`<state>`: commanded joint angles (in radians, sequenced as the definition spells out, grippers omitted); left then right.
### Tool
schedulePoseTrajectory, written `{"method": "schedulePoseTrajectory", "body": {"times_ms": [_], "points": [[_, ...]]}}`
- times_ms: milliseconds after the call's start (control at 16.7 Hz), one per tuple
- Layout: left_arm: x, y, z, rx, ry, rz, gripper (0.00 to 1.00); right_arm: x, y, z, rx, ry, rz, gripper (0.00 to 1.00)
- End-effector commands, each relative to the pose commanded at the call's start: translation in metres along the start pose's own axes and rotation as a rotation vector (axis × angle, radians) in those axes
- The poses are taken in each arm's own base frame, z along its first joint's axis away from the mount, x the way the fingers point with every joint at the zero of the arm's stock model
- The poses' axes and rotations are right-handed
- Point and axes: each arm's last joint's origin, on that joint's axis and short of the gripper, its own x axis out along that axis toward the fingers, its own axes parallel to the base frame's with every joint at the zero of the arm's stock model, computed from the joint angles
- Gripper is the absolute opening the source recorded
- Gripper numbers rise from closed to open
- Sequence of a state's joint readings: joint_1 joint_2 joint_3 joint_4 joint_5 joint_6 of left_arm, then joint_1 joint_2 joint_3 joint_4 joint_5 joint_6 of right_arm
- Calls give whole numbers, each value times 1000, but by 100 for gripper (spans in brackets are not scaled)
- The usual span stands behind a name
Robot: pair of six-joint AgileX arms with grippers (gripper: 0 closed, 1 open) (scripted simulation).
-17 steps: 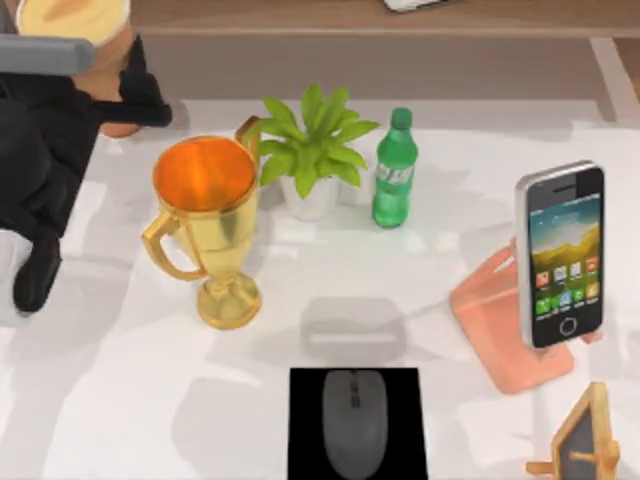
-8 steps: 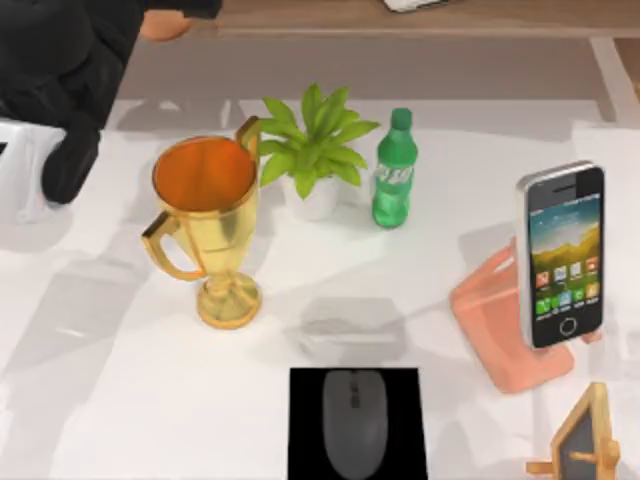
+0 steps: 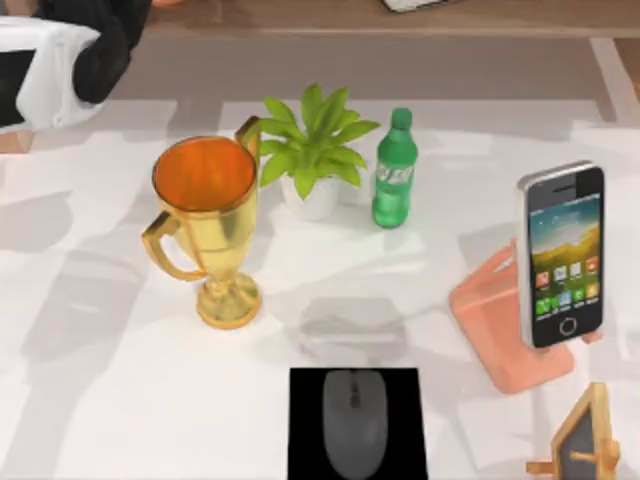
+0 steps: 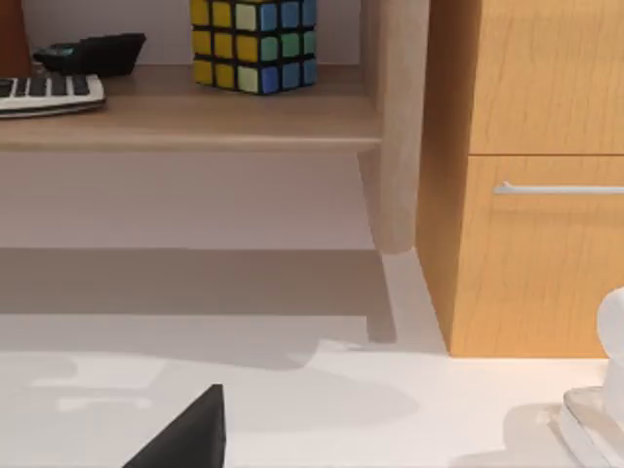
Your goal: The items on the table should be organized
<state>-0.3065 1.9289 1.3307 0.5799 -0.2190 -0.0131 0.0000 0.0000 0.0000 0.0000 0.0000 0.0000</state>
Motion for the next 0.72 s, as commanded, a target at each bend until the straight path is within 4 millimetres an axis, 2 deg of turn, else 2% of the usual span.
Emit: {"method": "schedulePoseTrajectory", "body": {"times_ms": [300, 720], "points": [[21, -5, -3, 11, 66, 37, 0, 0, 0, 0, 0, 0, 0, 100], [22, -4, -3, 13, 71, 44, 0, 0, 0, 0, 0, 0, 0, 100]]}}
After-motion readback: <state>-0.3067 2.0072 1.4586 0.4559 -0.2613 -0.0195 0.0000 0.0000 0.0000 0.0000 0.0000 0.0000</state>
